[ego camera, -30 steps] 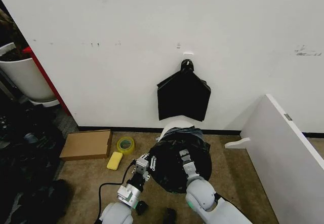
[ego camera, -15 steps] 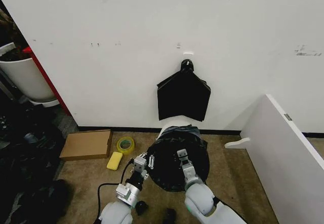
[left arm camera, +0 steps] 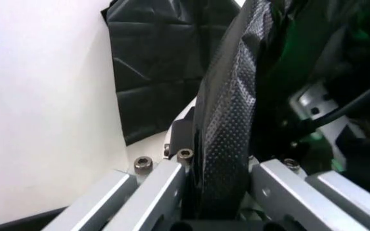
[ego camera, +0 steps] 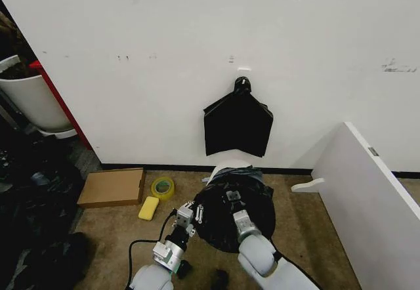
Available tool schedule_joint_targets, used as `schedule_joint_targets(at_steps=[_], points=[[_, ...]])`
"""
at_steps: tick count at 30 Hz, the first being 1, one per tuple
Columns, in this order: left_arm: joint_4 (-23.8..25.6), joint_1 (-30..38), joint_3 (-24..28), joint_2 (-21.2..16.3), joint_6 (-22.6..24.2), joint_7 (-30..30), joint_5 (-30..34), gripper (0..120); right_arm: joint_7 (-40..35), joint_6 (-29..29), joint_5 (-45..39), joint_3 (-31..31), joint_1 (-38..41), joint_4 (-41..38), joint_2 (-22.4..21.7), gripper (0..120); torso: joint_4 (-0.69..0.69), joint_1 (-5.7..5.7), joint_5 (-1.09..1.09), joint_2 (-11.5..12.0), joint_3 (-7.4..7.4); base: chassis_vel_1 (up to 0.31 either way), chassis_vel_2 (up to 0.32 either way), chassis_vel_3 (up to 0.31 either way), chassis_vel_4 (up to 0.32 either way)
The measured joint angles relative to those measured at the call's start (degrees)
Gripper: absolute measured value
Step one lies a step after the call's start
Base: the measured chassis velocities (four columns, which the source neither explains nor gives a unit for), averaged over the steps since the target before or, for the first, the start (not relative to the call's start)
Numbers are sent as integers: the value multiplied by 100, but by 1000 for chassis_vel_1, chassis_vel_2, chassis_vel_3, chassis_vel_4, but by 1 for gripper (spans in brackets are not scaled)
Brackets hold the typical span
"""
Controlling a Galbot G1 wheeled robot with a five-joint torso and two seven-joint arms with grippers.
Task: Place the garbage bag over the trash bin.
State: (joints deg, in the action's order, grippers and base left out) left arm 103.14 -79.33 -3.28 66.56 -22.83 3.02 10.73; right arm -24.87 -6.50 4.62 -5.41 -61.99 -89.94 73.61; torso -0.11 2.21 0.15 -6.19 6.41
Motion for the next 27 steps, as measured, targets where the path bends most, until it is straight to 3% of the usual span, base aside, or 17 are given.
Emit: schedule_joint_targets(at_steps=[11, 20, 27], points=[[-196, 128, -122, 37, 14, 47, 172, 0, -29, -37, -335, -82, -199, -384, -212, 0, 0, 0, 0, 0, 0, 0, 0, 0, 0], [-291, 389, -247, 81, 351, 154, 830, 0, 575, 509, -790, -95, -690, -1270, -568, 0, -1, 0, 0, 0, 0, 0, 0, 0, 0], [-82, 566, -346, -62, 1089, 180, 2278, 0, 1152, 809, -1693, 217, -1806, -2831, -944, 0, -1, 0, 0, 0, -1, 0, 0, 0, 0]])
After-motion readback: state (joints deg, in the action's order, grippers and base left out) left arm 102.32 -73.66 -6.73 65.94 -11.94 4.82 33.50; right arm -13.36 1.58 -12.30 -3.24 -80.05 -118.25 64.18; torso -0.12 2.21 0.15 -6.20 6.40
